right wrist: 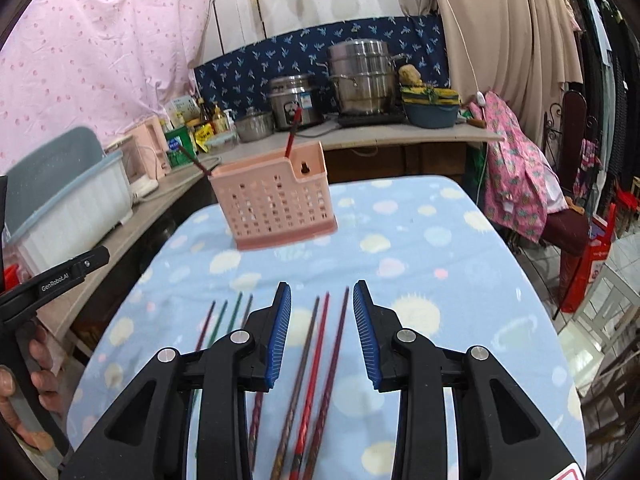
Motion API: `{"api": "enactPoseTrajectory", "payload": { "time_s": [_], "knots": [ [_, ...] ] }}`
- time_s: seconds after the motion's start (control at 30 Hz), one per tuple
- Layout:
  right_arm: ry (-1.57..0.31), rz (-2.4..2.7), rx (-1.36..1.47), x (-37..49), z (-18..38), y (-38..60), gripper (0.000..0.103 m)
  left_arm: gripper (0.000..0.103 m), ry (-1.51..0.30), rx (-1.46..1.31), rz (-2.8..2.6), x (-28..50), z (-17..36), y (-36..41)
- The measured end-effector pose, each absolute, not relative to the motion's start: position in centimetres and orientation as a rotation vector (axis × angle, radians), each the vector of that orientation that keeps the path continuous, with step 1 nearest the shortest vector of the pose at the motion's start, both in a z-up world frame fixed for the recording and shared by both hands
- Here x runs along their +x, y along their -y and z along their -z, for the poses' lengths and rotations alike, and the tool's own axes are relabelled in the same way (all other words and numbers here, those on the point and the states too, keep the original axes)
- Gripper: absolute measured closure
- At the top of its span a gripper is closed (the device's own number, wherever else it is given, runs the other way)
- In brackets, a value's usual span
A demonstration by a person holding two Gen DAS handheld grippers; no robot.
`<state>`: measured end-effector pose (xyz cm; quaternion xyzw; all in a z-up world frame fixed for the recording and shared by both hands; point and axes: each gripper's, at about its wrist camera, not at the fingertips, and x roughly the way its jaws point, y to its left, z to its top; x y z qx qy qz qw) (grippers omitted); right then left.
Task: Organize utensils
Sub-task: 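Move both open grippers back down to the remaining chopsticks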
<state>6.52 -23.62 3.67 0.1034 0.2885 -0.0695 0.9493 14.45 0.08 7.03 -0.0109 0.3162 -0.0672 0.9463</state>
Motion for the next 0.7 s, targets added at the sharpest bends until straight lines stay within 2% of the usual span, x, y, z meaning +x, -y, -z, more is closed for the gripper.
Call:
{"api": "enactPoseTrajectory", "payload": {
  "time_s": [0.43, 0.7],
  "knots": [
    [-0.753, 0.166, 0.231, 3.7, 4.3, 22.4, 0.071, 0.050, -0.751, 0.010, 0.169, 10.8, -1.2, -0.3],
    [-0.797, 0.149, 0.245, 3.4, 6.2, 21.5, 0.073, 0.050, -0.806, 0.011, 0.175, 9.7, 1.1, -0.6]
  ]
}}
